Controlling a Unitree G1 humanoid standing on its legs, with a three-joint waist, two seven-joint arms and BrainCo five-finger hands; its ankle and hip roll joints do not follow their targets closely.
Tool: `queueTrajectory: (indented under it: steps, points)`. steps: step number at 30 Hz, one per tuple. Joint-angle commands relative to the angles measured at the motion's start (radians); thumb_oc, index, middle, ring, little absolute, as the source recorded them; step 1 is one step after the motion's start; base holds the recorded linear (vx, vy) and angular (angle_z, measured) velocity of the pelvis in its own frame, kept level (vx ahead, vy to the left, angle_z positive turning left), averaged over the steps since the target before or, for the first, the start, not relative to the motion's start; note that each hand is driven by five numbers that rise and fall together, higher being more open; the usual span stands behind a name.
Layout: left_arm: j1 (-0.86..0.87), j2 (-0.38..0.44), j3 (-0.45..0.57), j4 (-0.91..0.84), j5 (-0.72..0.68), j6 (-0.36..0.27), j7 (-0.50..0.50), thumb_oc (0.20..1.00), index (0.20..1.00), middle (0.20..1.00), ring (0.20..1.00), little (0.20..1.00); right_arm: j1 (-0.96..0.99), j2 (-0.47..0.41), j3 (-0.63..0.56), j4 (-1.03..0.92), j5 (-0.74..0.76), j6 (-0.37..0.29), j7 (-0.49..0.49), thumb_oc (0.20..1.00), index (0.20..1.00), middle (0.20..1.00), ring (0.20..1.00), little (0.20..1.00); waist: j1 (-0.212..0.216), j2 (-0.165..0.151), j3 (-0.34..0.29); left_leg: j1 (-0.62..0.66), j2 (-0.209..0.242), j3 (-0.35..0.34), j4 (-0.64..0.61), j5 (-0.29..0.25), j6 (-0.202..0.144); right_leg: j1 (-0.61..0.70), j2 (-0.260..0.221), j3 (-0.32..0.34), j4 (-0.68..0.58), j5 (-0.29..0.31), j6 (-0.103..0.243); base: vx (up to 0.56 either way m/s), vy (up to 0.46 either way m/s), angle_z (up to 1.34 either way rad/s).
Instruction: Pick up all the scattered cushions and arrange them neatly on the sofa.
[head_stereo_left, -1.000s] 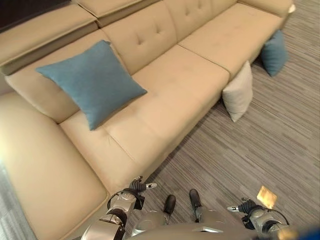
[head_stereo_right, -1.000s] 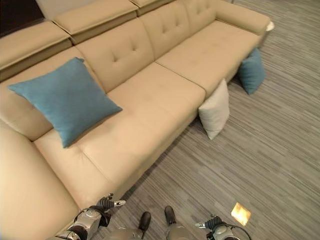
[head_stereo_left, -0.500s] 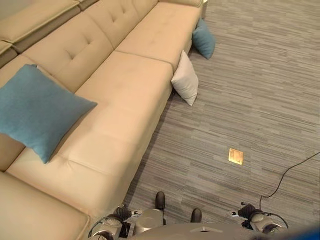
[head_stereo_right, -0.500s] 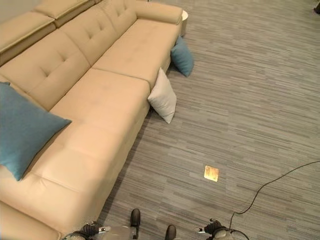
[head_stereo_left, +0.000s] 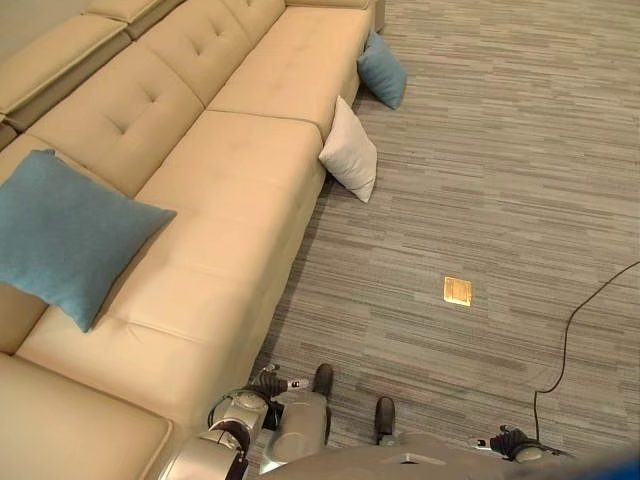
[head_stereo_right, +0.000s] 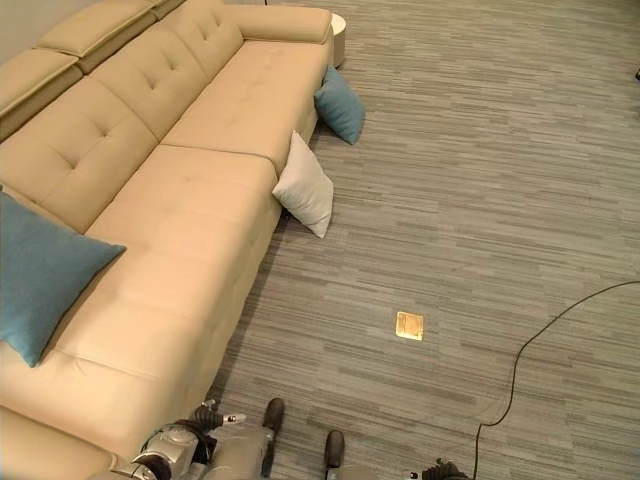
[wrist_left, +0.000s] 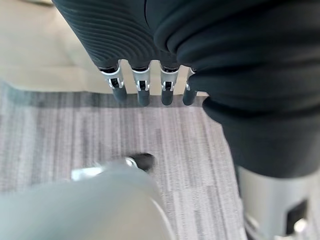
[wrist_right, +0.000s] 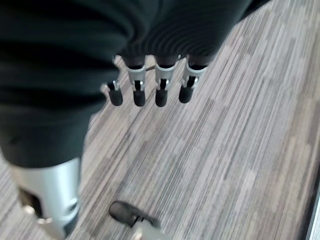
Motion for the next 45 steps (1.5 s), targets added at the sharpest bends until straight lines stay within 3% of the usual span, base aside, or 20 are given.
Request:
queueTrajectory:
  steps: [1,5,9,10,11,12,14,17,18,21,27,29,30,32,34,37,39,40,41,45]
  points:
    - [0.018,-0.014,0.017,0.023,-0.011,0.002,-0.009,1.0,1.0,1.0,1.0,1.0,0.006,-0.01,0.027,-0.008,0.015,0.001,-0.011,1.0,1.0,1.0,1.0,1.0,0.045,-0.012,-0.001,0.016,-0.056,0.022,0.051,-0.132,0.145,0.079,0.059,0.12,0.001,0.049,0.145,0.21,0.086,-0.7]
    - [0.023,-0.008,0.028,0.019,-0.014,0.005,-0.005,1.0,1.0,1.0,1.0,1.0,-0.001,-0.01,0.043,-0.014,0.009,-0.002,-0.009,1.0,1.0,1.0,1.0,1.0,0.051,-0.025,-0.012,0.058,-0.051,0.029,0.026,-0.137,0.154,0.096,0.042,0.143,0.022,0.044,0.153,0.2,0.105,-1.06]
    - [0.026,0.002,0.04,0.006,-0.018,0.005,-0.006,1.0,1.0,1.0,1.0,1.0,-0.015,0.001,0.057,-0.018,-0.002,-0.003,0.001,1.0,1.0,1.0,1.0,1.0,0.073,-0.033,-0.023,0.113,-0.035,0.056,0.004,-0.157,0.165,0.067,0.028,0.137,0.136,0.047,0.182,0.16,0.11,-0.57]
    - [0.027,0.012,0.045,-0.002,-0.021,0.004,-0.003,1.0,1.0,1.0,1.0,1.0,-0.034,0.005,0.071,-0.033,-0.011,-0.01,0.003,1.0,1.0,1.0,1.0,1.0,0.079,-0.023,-0.017,0.153,-0.016,0.06,0.002,-0.16,0.168,0.02,0.023,0.097,0.266,0.08,0.225,0.15,0.094,-0.76]
    - [0.027,0.012,0.045,-0.002,-0.021,0.004,-0.003,1.0,1.0,1.0,1.0,1.0,-0.034,0.005,0.071,-0.033,-0.011,-0.01,0.003,1.0,1.0,1.0,1.0,1.0,0.079,-0.023,-0.016,0.154,-0.016,0.06,0.001,-0.16,0.168,0.02,0.023,0.097,0.268,0.079,0.225,0.19,0.1,-0.79]
    - [0.027,0.02,0.048,0.001,-0.023,0.004,-0.001,1.0,1.0,1.0,1.0,1.0,-0.044,-0.001,0.074,-0.046,-0.01,-0.009,0.011,1.0,1.0,1.0,1.0,1.0,0.072,-0.006,-0.013,0.182,-0.003,0.05,-0.005,-0.155,0.167,-0.026,0.009,0.042,0.341,0.105,0.24,0.14,0.049,-0.38]
    - [0.032,0.026,0.057,0.003,-0.024,0.003,0.001,1.0,1.0,1.0,1.0,1.0,-0.047,-0.005,0.077,-0.059,-0.01,-0.01,0.01,1.0,1.0,1.0,1.0,1.0,0.065,0.006,-0.013,0.218,0.009,0.038,-0.027,-0.158,0.163,-0.054,-0.025,-0.019,0.31,0.089,0.222,0.21,0.016,-0.09]
    - [0.037,0.025,0.062,0.004,-0.02,0.002,0.002,1.0,1.0,1.0,1.0,1.0,-0.047,-0.002,0.088,-0.063,-0.014,-0.01,0.008,1.0,1.0,1.0,1.0,1.0,0.051,0.013,-0.008,0.267,0.016,0.021,-0.058,-0.176,0.164,-0.079,-0.031,-0.033,0.244,0.079,0.2,0.22,-0.044,-0.06]
    - [0.04,0.025,0.066,0.007,-0.021,0.001,0.001,1.0,1.0,1.0,1.0,1.0,-0.046,0.002,0.095,-0.07,-0.016,-0.005,0.01,1.0,1.0,1.0,1.0,1.0,0.039,0.019,0.0,0.312,0.02,0.015,-0.08,-0.198,0.166,-0.119,-0.043,-0.037,0.163,0.106,0.198,0.25,-0.069,0.12]
    - [0.045,0.028,0.064,0.008,-0.032,-0.003,-0.002,1.0,1.0,1.0,1.0,1.0,-0.04,0.013,0.1,-0.076,-0.025,-0.001,0.015,1.0,1.0,1.0,1.0,1.0,0.017,0.029,0.02,0.367,0.029,-0.001,-0.097,-0.22,0.163,-0.178,-0.067,-0.066,0.109,0.15,0.208,0.25,-0.08,-0.04]
    - [0.044,0.001,0.046,0.028,-0.021,-0.014,-0.001,1.0,1.0,1.0,1.0,1.0,-0.012,0.037,0.103,-0.069,-0.025,-0.01,0.005,1.0,1.0,1.0,1.0,1.0,-0.003,0.023,-0.012,0.404,0.064,-0.021,-0.083,-0.221,0.131,-0.128,-0.045,-0.048,0.097,0.15,0.189,0.23,-0.153,0.3]
    - [0.038,-0.003,0.035,0.038,-0.018,-0.016,-0.005,1.0,1.0,1.0,1.0,1.0,-0.004,0.043,0.092,-0.064,-0.027,-0.014,0.0,1.0,1.0,1.0,1.0,1.0,-0.008,0.019,-0.017,0.375,0.085,-0.017,-0.009,-0.206,0.104,-0.109,-0.041,-0.053,0.096,0.134,0.176,0.12,-0.217,0.22]
    - [0.031,-0.006,0.028,0.039,-0.021,-0.018,-0.005,1.0,1.0,1.0,1.0,1.0,0.002,0.047,0.085,-0.064,-0.028,-0.017,-0.012,1.0,1.0,1.0,1.0,1.0,-0.004,0.004,-0.002,0.29,0.093,0.0,0.149,-0.168,0.087,-0.082,-0.047,-0.059,0.081,0.129,0.162,0.05,-0.274,0.08]
    - [0.021,-0.011,0.02,0.035,-0.023,-0.018,-0.004,1.0,1.0,1.0,1.0,1.0,-0.002,0.051,0.072,-0.064,-0.024,-0.021,-0.031,1.0,1.0,1.0,1.0,1.0,0.009,-0.015,0.026,0.166,0.086,0.014,0.327,-0.14,0.101,-0.058,-0.053,-0.06,0.07,0.123,0.142,0.03,-0.252,0.47]
    - [0.015,-0.015,0.013,0.034,-0.028,-0.02,0.002,1.0,1.0,1.0,1.0,1.0,-0.005,0.052,0.06,-0.062,-0.025,-0.023,-0.05,1.0,1.0,1.0,1.0,1.0,0.019,-0.033,0.047,0.05,0.069,0.039,0.436,-0.159,0.128,-0.024,-0.059,-0.061,0.058,0.104,0.129,0.11,-0.227,0.5]
    - [0.02,-0.02,0.014,0.042,-0.029,-0.019,0.001,1.0,1.0,1.0,1.0,1.0,-0.006,0.051,0.055,-0.06,-0.032,-0.029,-0.059,1.0,1.0,1.0,1.0,1.0,0.04,-0.028,0.041,0.006,0.012,0.059,0.335,-0.189,0.133,0.015,-0.042,-0.051,0.038,0.09,0.136,0.21,-0.078,0.14]
    - [0.026,-0.023,0.022,0.045,-0.032,-0.014,-0.002,1.0,1.0,1.0,1.0,1.0,-0.003,0.048,0.057,-0.066,-0.035,-0.028,-0.057,1.0,1.0,1.0,1.0,1.0,0.063,-0.004,0.028,-0.005,-0.036,0.069,0.192,-0.168,0.13,0.051,-0.005,-0.028,0.019,0.079,0.138,0.32,-0.01,-0.19]
    - [0.027,-0.024,0.023,0.045,-0.032,-0.012,-0.002,1.0,1.0,1.0,1.0,1.0,-0.003,0.047,0.058,-0.072,-0.032,-0.028,-0.056,1.0,1.0,1.0,1.0,1.0,0.07,0.004,0.029,-0.007,-0.042,0.077,0.151,-0.14,0.125,0.073,0.007,-0.018,0.011,0.074,0.137,0.36,0.001,-0.14]
    - [0.037,-0.018,0.014,0.038,-0.023,-0.011,-0.012,1.0,1.0,1.0,1.0,1.0,-0.042,-0.02,0.047,-0.057,-0.002,-0.032,-0.058,1.0,1.0,1.0,1.0,1.0,0.095,0.015,0.022,-0.043,-0.048,0.094,0.134,-0.104,0.115,0.098,0.025,-0.008,0.009,0.065,0.131,0.33,0.013,-0.26]
    - [0.061,-0.016,0.041,0.051,-0.027,0.0,-0.013,1.0,1.0,1.0,1.0,1.0,-0.005,0.001,0.054,-0.048,-0.004,-0.041,-0.027,1.0,1.0,1.0,1.0,1.0,0.103,-0.007,-0.016,0.064,-0.04,0.072,0.047,-0.127,0.134,0.115,0.028,0.021,0.043,0.027,0.139,0.31,0.067,-0.38]
